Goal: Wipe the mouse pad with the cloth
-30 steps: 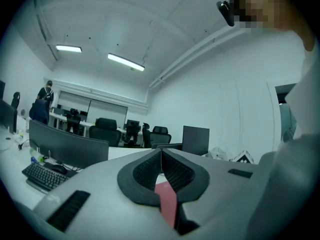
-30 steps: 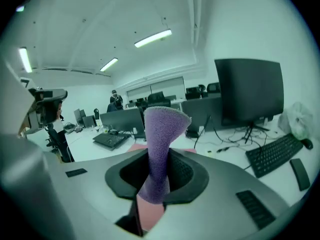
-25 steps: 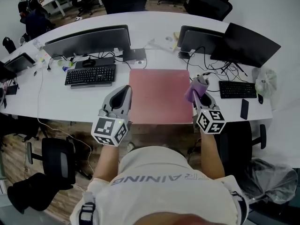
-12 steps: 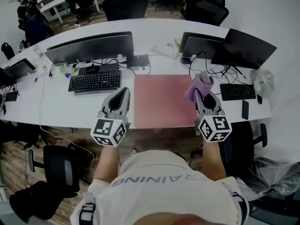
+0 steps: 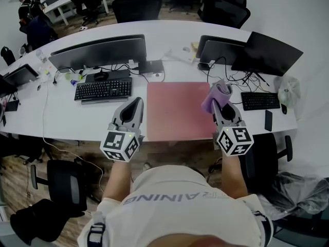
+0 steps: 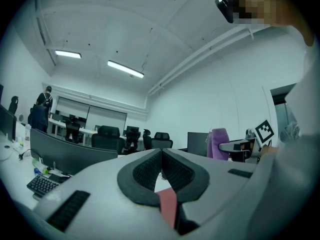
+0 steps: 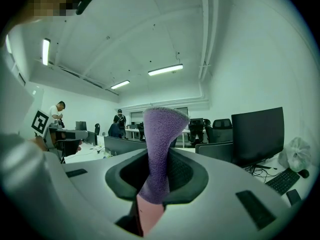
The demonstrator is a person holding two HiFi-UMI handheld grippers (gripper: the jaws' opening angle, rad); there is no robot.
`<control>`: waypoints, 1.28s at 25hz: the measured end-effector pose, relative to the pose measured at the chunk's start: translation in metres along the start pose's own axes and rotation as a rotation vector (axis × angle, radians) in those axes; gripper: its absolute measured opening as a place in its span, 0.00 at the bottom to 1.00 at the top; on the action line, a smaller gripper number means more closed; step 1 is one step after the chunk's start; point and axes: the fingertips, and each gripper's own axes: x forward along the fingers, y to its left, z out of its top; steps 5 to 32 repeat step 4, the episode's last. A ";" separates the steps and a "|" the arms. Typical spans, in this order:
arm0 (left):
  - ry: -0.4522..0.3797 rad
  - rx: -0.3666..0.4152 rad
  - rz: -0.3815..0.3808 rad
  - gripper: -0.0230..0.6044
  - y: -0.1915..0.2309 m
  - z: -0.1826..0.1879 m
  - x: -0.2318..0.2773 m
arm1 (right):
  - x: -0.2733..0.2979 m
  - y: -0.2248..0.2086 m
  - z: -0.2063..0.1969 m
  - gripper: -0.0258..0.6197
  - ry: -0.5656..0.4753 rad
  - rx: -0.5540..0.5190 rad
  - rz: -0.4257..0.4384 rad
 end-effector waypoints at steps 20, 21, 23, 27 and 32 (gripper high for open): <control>0.000 -0.008 0.004 0.09 -0.003 -0.002 0.003 | 0.001 -0.003 -0.001 0.19 0.010 -0.004 0.006; 0.000 -0.008 0.004 0.09 -0.003 -0.002 0.003 | 0.001 -0.003 -0.001 0.19 0.010 -0.004 0.006; 0.000 -0.008 0.004 0.09 -0.003 -0.002 0.003 | 0.001 -0.003 -0.001 0.19 0.010 -0.004 0.006; 0.000 -0.008 0.004 0.09 -0.003 -0.002 0.003 | 0.001 -0.003 -0.001 0.19 0.010 -0.004 0.006; 0.000 -0.008 0.004 0.09 -0.003 -0.002 0.003 | 0.001 -0.003 -0.001 0.19 0.010 -0.004 0.006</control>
